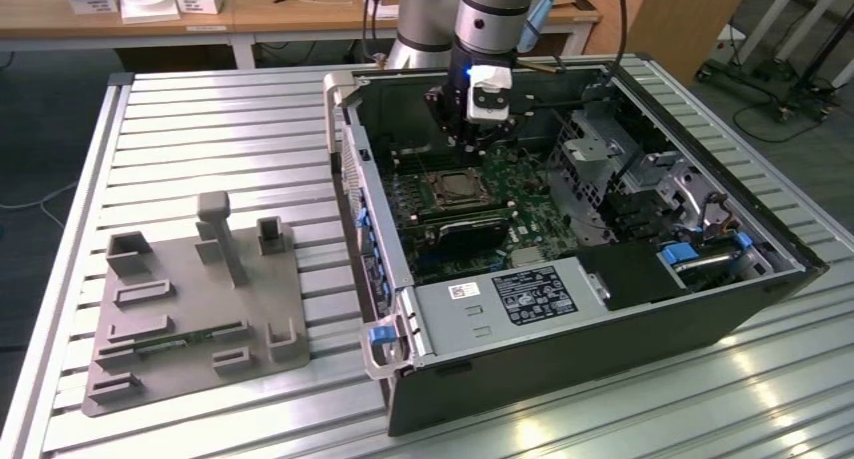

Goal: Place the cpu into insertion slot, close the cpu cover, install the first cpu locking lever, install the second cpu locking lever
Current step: 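Install the first cpu locking lever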

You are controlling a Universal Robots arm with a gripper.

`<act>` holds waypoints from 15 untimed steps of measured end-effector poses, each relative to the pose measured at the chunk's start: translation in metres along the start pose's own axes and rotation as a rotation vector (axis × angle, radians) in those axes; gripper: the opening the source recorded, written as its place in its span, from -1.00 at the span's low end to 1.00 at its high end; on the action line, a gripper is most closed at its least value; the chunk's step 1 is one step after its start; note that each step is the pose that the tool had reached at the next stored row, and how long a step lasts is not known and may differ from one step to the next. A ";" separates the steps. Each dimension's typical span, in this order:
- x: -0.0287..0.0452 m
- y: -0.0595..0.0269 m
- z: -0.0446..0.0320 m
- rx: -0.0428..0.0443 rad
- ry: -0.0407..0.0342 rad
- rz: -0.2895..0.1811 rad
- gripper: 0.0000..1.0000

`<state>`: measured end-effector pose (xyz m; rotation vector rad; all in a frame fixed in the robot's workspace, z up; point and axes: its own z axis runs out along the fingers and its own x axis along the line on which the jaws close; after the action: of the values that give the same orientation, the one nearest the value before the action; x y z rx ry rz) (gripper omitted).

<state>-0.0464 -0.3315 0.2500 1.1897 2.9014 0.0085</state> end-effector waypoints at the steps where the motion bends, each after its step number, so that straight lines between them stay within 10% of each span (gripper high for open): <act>1: 0.0000 0.0000 0.0000 0.0000 0.0000 0.000 -0.80; 15: 0.0000 0.0000 0.0000 0.0000 0.0000 -0.007 -0.80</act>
<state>-0.0464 -0.3315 0.2501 1.1791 2.9057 0.0085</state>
